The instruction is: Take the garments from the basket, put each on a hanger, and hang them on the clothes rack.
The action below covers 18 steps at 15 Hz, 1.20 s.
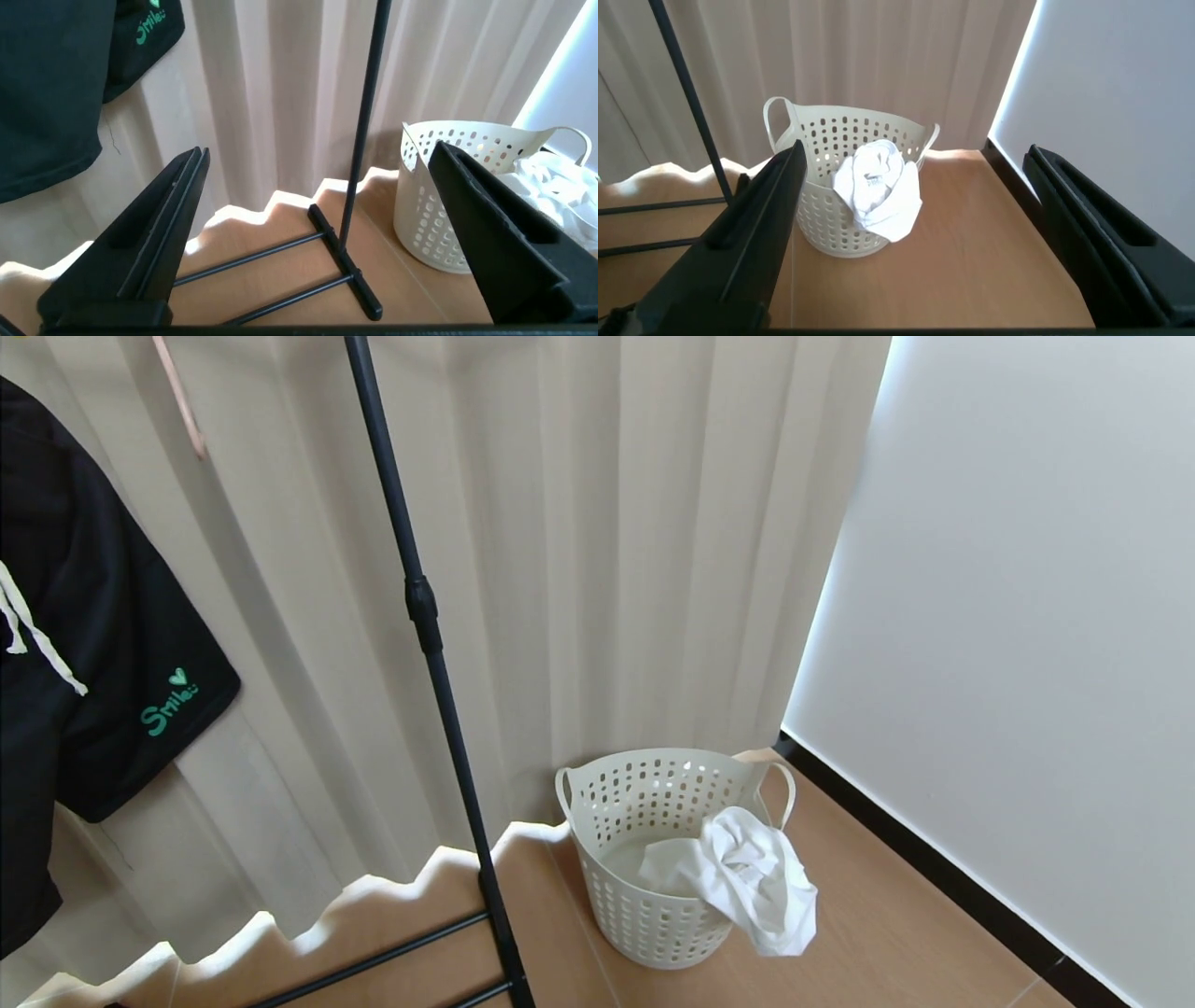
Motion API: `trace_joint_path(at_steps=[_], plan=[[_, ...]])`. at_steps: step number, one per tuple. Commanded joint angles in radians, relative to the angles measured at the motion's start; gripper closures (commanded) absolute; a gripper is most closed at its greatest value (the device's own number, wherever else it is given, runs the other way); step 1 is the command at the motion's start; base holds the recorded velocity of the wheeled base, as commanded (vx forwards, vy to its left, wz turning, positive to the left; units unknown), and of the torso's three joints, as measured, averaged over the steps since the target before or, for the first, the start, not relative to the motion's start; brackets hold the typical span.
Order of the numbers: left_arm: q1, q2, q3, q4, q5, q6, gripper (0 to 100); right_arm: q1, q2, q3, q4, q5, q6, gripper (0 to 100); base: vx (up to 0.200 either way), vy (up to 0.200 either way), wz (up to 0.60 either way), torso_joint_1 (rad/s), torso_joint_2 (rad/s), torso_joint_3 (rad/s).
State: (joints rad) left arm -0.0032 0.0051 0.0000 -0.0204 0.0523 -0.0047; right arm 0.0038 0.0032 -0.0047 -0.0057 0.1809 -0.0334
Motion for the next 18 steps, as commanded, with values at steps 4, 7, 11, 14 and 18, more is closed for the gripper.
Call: trace_joint_path(at_steps=[4, 7, 11, 14, 18], plan=[[0.000, 0.001, 0.000, 0.000, 0.000, -0.003, 0, 0.001, 0.001, 0.000, 0.000, 0.000, 0.004, 0, 0.000, 0.000, 0.00, 0.002, 0.00, -0.056], [0.000, 0.001, 0.000, 0.000, 0.000, -0.001, 0, 0.001, 0.001, 0.000, -0.002, 0.000, 0.003, 0, 0.000, 0.000, 0.00, -0.002, 0.00, -0.178], [0.000, 0.001, 0.000, 0.000, 0.000, -0.003, 0, 0.001, 0.001, 0.000, -0.002, 0.000, 0.004, 0, 0.000, 0.000, 0.00, 0.000, 0.00, -0.195], [0.000, 0.001, 0.000, 0.000, 0.000, -0.003, 0, 0.001, 0.001, 0.000, -0.002, 0.000, 0.004, 0, 0.000, 0.000, 0.00, 0.005, 0.00, -0.194], [0.000, 0.001, 0.000, 0.000, 0.000, -0.008, 0, 0.001, 0.001, 0.000, -0.002, 0.000, 0.004, 0, 0.000, 0.000, 0.00, 0.005, 0.00, -0.196]])
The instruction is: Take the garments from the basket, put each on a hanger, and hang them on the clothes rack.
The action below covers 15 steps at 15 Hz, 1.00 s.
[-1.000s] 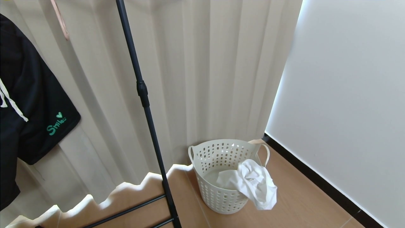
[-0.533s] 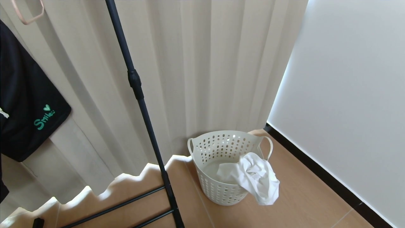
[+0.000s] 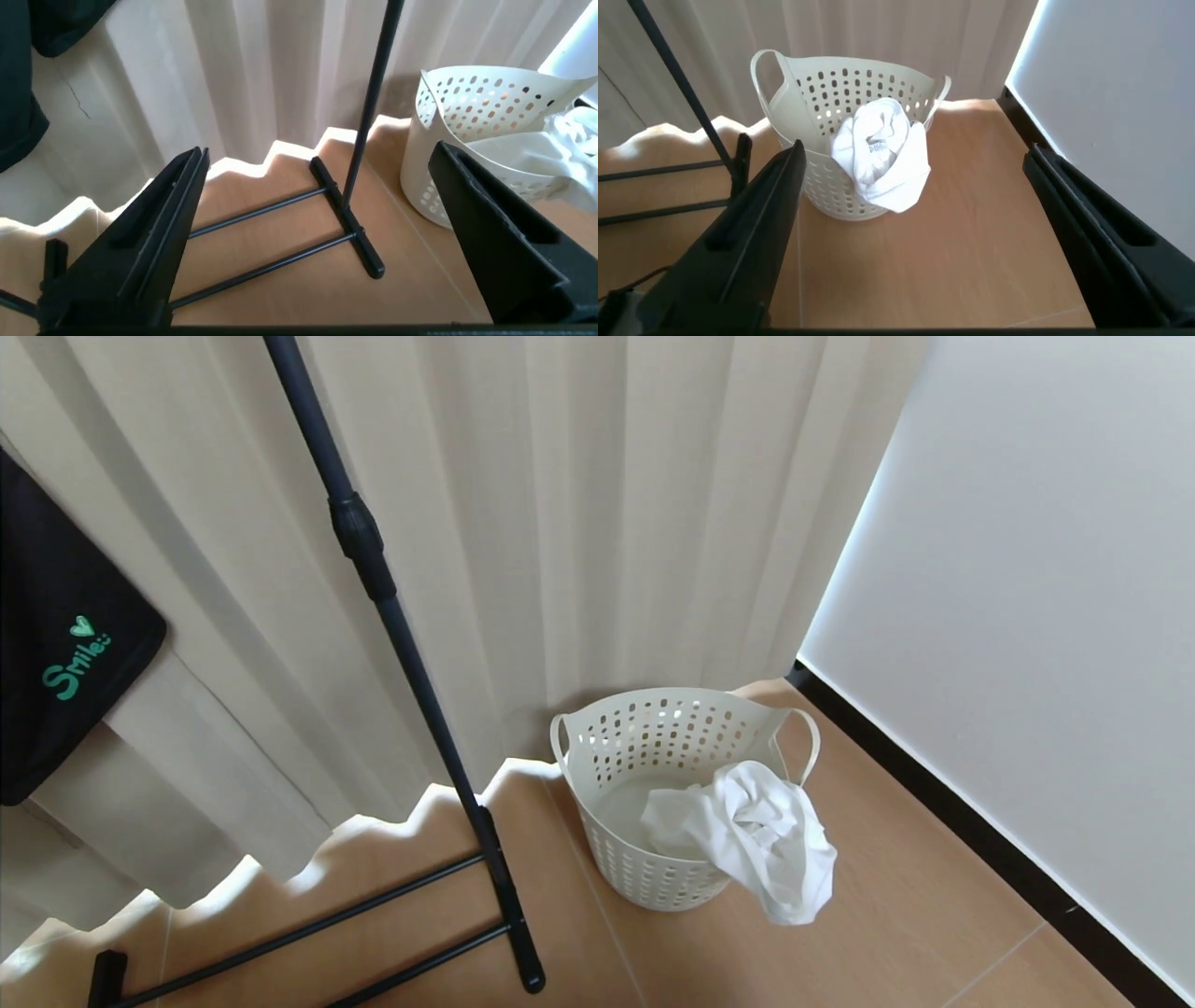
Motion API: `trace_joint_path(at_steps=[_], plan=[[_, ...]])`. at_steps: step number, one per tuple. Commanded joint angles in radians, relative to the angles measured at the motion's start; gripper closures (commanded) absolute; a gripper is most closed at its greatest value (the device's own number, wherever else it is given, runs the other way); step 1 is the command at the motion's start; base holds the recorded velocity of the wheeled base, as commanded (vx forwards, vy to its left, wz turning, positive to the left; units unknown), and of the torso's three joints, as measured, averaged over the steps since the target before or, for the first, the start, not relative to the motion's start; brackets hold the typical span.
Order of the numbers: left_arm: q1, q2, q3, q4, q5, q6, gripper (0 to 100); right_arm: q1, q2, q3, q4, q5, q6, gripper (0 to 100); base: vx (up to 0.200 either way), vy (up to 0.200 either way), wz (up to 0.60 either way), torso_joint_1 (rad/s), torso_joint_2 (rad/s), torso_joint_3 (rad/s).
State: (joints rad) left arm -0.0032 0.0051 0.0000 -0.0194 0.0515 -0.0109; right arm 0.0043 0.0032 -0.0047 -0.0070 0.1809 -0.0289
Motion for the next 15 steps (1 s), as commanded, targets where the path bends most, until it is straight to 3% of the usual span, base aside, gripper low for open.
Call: trace_joint_path(at_steps=[1, 11, 15], plan=[[0.000, 0.001, 0.000, -0.001, 0.001, 0.000, 0, 0.000, 0.001, 0.000, -0.001, 0.000, 0.000, 0, 0.000, 0.000, 0.00, 0.002, 0.01, -0.178], [0.000, 0.001, 0.000, -0.001, 0.001, 0.000, 0, 0.003, 0.009, -0.003, 0.009, -0.011, 0.026, 0, 0.000, 0.000, 0.00, 0.000, 0.00, -0.196], [0.000, 0.001, 0.000, -0.004, 0.002, 0.000, 0, 0.005, 0.136, -0.005, 0.009, -0.027, 0.067, 0, 0.000, 0.000, 0.00, -0.001, 0.00, -0.024]])
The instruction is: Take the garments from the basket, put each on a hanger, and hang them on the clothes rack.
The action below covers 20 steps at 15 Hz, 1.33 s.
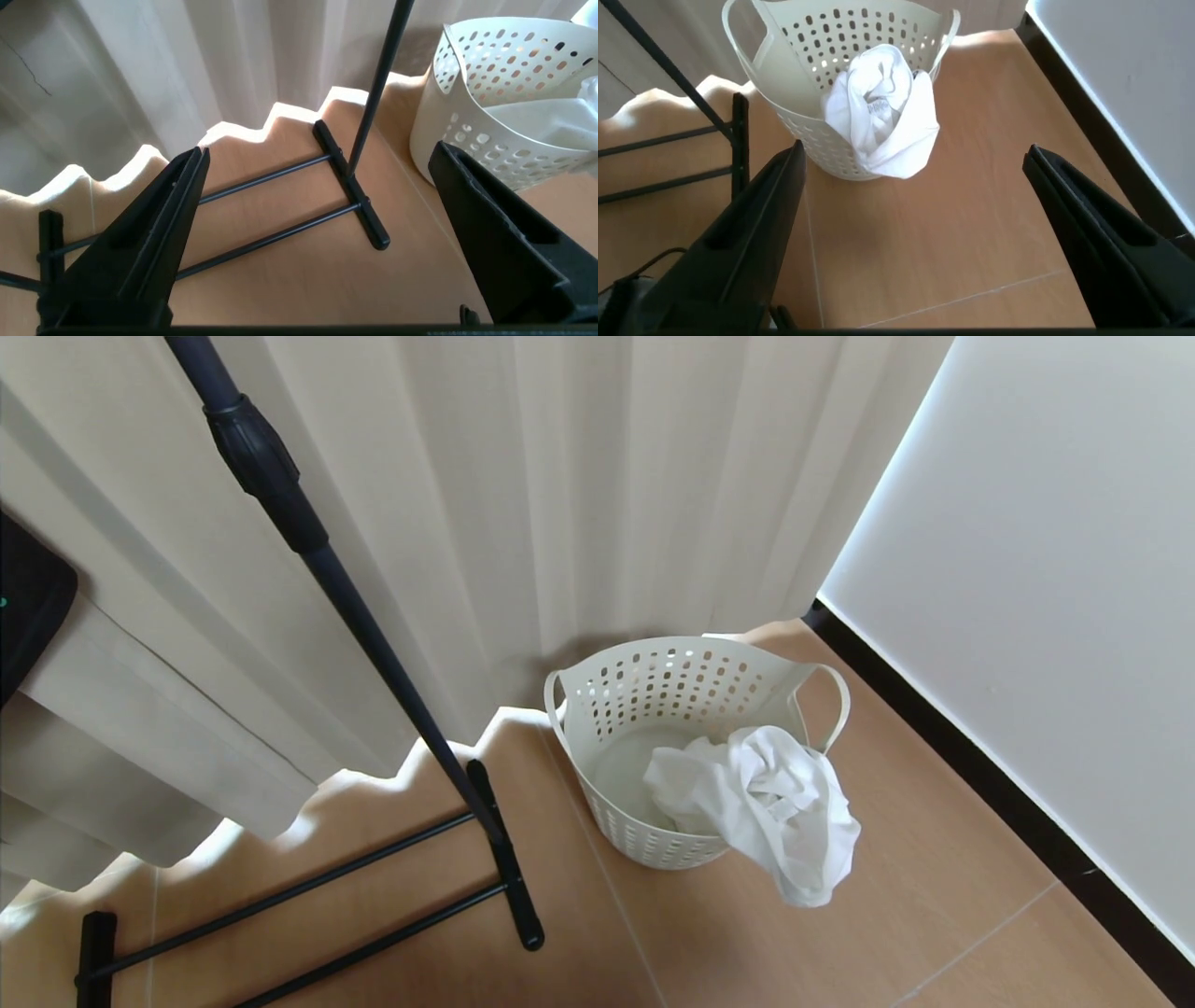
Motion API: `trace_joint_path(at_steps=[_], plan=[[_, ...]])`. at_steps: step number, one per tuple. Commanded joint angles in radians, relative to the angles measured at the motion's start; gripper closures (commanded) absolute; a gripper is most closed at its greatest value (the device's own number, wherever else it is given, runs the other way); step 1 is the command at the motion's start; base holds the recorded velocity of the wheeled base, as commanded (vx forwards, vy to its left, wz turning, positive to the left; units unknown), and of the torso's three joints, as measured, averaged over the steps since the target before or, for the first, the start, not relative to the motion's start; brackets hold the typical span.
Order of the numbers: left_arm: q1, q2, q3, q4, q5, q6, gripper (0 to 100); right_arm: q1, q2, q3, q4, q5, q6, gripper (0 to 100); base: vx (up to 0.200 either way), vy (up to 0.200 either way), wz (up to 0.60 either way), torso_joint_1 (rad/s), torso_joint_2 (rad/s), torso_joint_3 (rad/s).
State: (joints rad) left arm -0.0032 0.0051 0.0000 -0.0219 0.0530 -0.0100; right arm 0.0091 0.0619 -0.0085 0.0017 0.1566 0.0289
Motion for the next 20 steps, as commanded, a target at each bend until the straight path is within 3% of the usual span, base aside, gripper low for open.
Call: trace_joint_path(at_steps=[1, 2, 5, 6, 7, 9, 10, 12, 14, 15, 16, 18, 20], plan=[[0.000, 0.001, 0.000, -0.001, 0.001, -0.001, 0, 0.000, 0.111, -0.001, 0.000, -0.005, 0.009, 0, 0.000, 0.000, 0.00, 0.000, 0.00, 0.000], [0.000, 0.001, 0.000, -0.001, 0.001, -0.001, 0, 0.006, 0.145, -0.001, 0.000, -0.005, 0.008, 0, 0.000, 0.000, 0.00, 0.000, 0.00, 0.000], [0.000, 0.001, 0.000, -0.003, 0.001, -0.001, 0, 0.130, 0.302, -0.004, -0.042, 0.001, 0.011, 0, 0.000, 0.000, 0.00, 0.000, 0.00, 0.000], [0.000, 0.001, 0.000, -0.003, 0.001, -0.001, 0, 0.215, 0.470, -0.022, -0.160, 0.000, 0.011, 0, 0.000, 0.000, 0.00, 0.000, 0.00, 0.000], [0.000, 0.001, 0.000, -0.003, 0.001, -0.001, 0, 0.236, 0.544, -0.033, -0.207, -0.002, 0.011, 0, 0.000, 0.000, 0.00, 0.000, 0.00, 0.000], [0.000, 0.001, 0.000, -0.003, 0.002, -0.001, 0, 0.255, 0.845, -0.163, -0.313, -0.005, 0.003, 0, 0.000, 0.000, 0.00, 0.000, 0.00, 0.000], [0.000, 0.001, 0.000, -0.003, 0.001, -0.001, 0, 0.265, 0.972, -0.266, -0.313, -0.003, -0.041, 0, 0.000, 0.000, 0.00, 0.000, 0.00, 0.000], [0.000, 0.001, 0.000, -0.003, 0.001, -0.001, 0, 0.308, 1.190, -0.459, -0.307, -0.022, -0.242, 0, 0.000, 0.000, 0.00, 0.000, 0.00, 0.000], [0.000, 0.001, 0.000, -0.003, 0.001, -0.001, 0, 0.341, 1.314, -0.567, -0.305, -0.080, -0.425, 0, 0.000, 0.000, 0.00, 0.000, 0.00, 0.000], [0.000, 0.001, 0.000, -0.003, 0.001, -0.001, 0, 0.356, 1.414, -0.648, -0.305, -0.123, -0.584, 0, 0.000, 0.000, 0.00, 0.000, 0.00, 0.000], [0.000, -0.001, 0.000, -0.003, 0.002, -0.001, 0, 0.361, 1.474, -0.699, -0.307, -0.143, -0.670, 0, 0.000, 0.000, 0.00, 0.000, 0.00, 0.000], [0.000, 0.001, 0.000, -0.003, 0.002, -0.001, 0, 0.367, 1.609, -0.803, -0.307, -0.229, -0.817, 0, 0.000, 0.000, 0.00, 0.000, 0.00, 0.000], [0.000, 0.001, 0.000, -0.003, 0.002, -0.001, 0, 0.371, 1.721, -0.875, -0.312, -0.296, -0.834, 0, 0.000, 0.000, 0.00, 0.000, 0.00, 0.000]])
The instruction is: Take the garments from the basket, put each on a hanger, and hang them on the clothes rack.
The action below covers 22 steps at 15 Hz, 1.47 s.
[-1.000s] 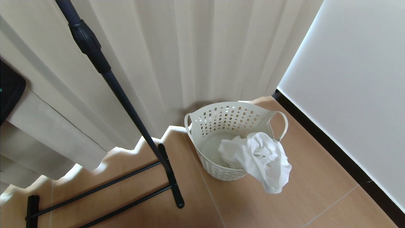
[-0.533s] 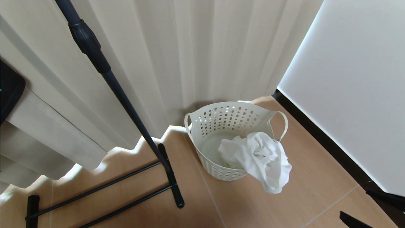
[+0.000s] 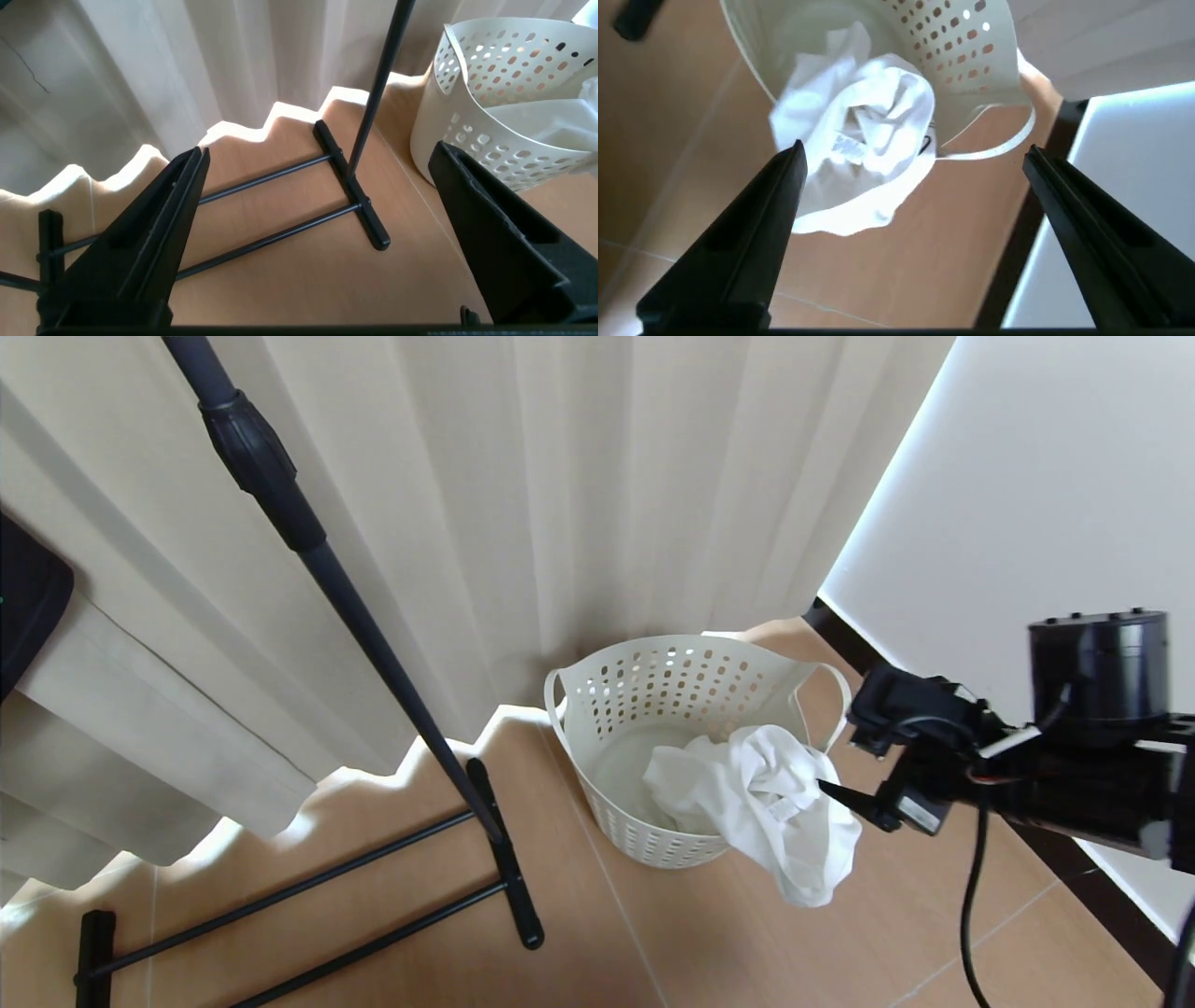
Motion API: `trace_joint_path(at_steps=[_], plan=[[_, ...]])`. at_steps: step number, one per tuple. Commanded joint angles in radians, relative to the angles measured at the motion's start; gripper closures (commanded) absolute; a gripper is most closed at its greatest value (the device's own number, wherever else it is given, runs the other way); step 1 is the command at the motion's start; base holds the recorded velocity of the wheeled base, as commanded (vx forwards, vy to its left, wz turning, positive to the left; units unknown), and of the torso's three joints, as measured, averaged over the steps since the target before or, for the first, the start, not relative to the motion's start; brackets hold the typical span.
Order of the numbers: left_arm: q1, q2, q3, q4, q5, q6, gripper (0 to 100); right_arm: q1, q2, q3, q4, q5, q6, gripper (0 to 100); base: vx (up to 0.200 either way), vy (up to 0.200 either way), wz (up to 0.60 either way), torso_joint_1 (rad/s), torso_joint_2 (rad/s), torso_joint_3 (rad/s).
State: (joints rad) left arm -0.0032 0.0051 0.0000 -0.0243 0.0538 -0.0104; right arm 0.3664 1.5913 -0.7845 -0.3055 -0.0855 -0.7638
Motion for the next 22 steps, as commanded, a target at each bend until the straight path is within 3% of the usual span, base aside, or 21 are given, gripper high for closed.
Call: trace_joint_path(at_steps=[1, 8, 18, 22], plan=[[0.000, -0.001, 0.000, 0.000, 0.000, 0.000, 0, 0.009, 0.240, -0.134, -0.010, -0.074, -0.042, 0, 0.000, 0.000, 0.00, 0.000, 0.00, 0.000], [0.000, 0.001, 0.000, 0.000, 0.000, 0.000, 0, -0.066, 0.452, -0.325, -0.015, -0.108, -0.038, 0, 0.000, 0.000, 0.00, 0.000, 0.00, 0.000], [0.000, 0.001, 0.000, 0.000, 0.000, 0.000, 0, -0.083, 0.651, -0.556, -0.015, -0.109, -0.038, 0, 0.000, 0.000, 0.00, 0.000, 0.00, 0.000], [0.000, -0.001, 0.000, 0.000, 0.001, 0.000, 0, -0.099, 0.684, -0.601, -0.014, -0.115, -0.043, 0, 0.000, 0.000, 0.00, 0.000, 0.00, 0.000]])
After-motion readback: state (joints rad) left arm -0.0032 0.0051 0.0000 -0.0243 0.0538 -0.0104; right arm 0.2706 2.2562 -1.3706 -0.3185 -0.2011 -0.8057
